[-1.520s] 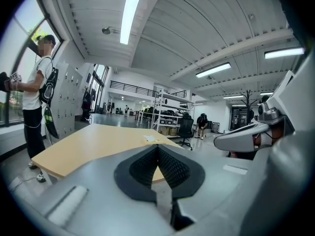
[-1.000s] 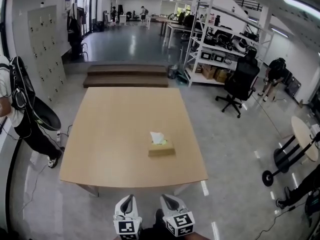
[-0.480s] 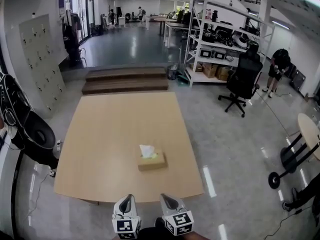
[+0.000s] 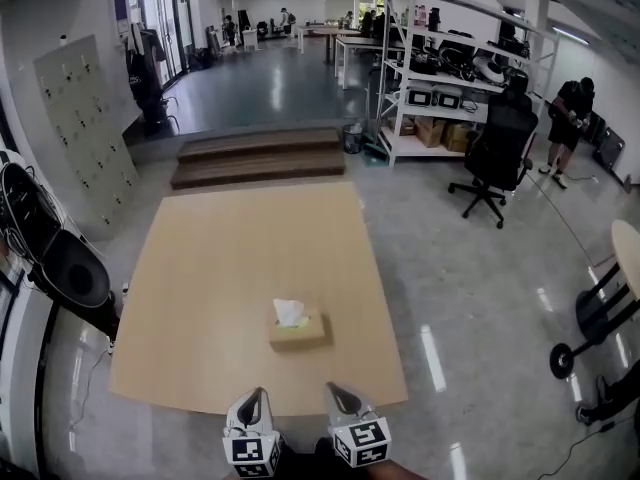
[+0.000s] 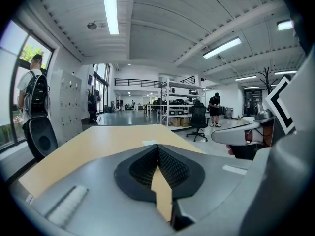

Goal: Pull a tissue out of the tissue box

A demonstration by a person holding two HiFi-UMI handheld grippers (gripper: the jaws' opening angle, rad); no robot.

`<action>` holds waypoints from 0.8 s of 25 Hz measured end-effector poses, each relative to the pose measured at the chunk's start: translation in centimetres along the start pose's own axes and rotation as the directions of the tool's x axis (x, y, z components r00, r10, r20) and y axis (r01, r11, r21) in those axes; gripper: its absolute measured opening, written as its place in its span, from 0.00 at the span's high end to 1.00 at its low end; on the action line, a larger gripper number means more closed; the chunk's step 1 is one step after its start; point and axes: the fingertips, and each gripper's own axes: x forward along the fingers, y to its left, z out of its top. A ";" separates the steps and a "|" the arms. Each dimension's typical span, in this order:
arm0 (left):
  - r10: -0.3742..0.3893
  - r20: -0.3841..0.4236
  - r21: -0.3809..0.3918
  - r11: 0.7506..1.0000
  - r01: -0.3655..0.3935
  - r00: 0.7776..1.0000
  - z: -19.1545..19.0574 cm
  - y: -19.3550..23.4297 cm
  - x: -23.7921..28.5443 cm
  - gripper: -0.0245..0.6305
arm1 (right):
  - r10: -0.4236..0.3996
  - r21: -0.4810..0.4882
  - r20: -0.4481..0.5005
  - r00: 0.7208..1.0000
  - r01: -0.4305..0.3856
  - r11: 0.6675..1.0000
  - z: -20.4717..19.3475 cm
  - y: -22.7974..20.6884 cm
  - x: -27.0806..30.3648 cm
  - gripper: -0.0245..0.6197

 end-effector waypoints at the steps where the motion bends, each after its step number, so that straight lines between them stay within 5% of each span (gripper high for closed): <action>1: 0.000 -0.006 0.000 1.000 0.000 1.000 -0.1 0.0 0.2 0.93 | 0.001 0.003 -0.002 1.000 -0.001 1.000 0.0 -0.2 0.3 0.98; 20: -0.089 -0.008 -0.013 0.996 0.088 0.996 4.0 3.8 10.1 0.93 | -0.090 -0.025 -0.079 0.993 0.088 0.996 3.7 -2.9 8.4 0.97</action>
